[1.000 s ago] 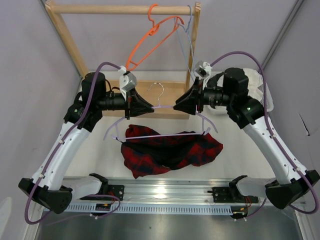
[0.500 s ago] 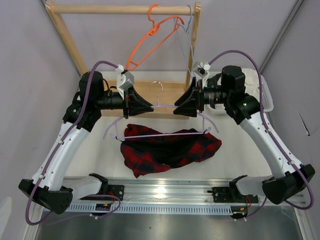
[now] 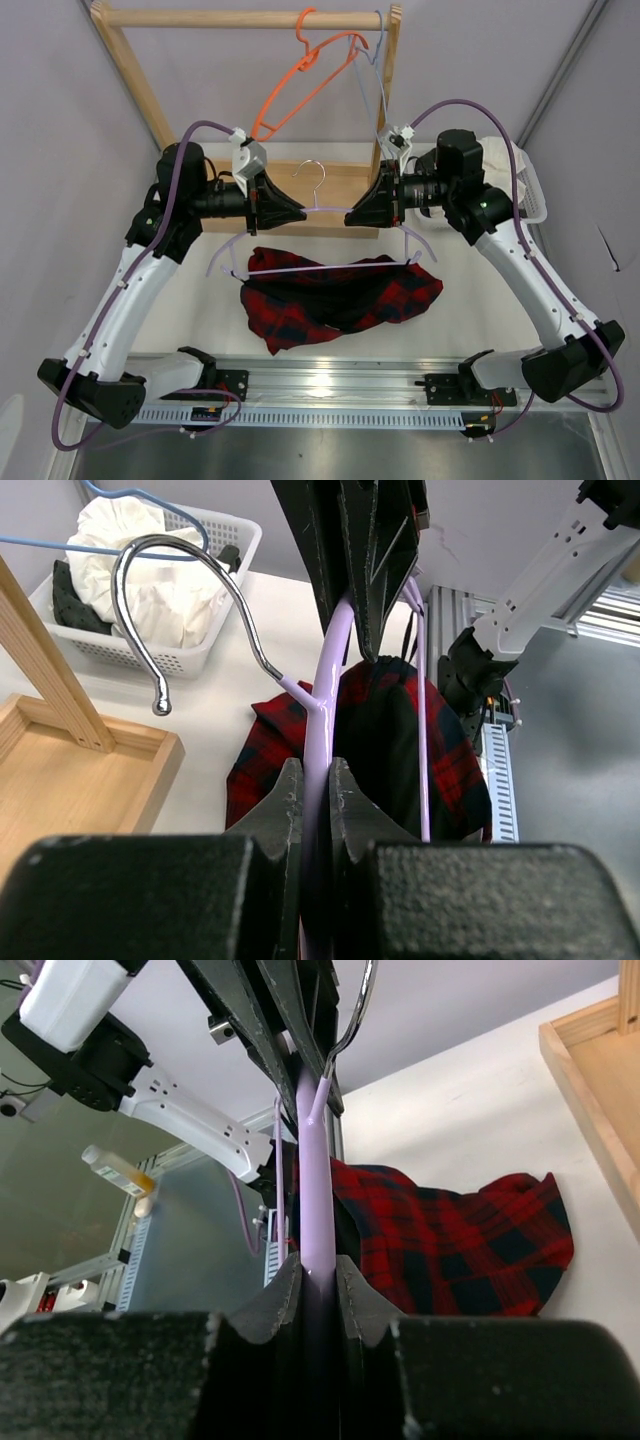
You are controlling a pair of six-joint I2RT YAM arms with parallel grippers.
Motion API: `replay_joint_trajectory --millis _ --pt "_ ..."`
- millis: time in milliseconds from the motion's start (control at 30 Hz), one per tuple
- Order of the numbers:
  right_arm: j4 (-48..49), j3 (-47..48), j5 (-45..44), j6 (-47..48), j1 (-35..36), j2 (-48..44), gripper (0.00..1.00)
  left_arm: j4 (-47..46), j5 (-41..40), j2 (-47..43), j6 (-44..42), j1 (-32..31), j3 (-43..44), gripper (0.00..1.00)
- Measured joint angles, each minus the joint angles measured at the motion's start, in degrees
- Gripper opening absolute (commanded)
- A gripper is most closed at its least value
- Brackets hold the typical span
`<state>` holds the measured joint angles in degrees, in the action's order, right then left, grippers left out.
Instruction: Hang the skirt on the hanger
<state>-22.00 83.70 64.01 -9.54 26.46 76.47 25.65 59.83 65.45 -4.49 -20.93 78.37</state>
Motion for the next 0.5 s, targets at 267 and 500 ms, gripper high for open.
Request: replay_joint_trajectory --millis 267,500 --pt "-6.40 6.08 -10.80 2.08 3.91 -0.81 0.00 -1.55 -5.18 -0.33 1.75 0.13 1.88 0.41" --pt "-11.34 11.58 -26.14 4.22 8.81 -1.81 0.00 -4.50 -18.12 -0.68 6.16 0.11 3.26 0.55"
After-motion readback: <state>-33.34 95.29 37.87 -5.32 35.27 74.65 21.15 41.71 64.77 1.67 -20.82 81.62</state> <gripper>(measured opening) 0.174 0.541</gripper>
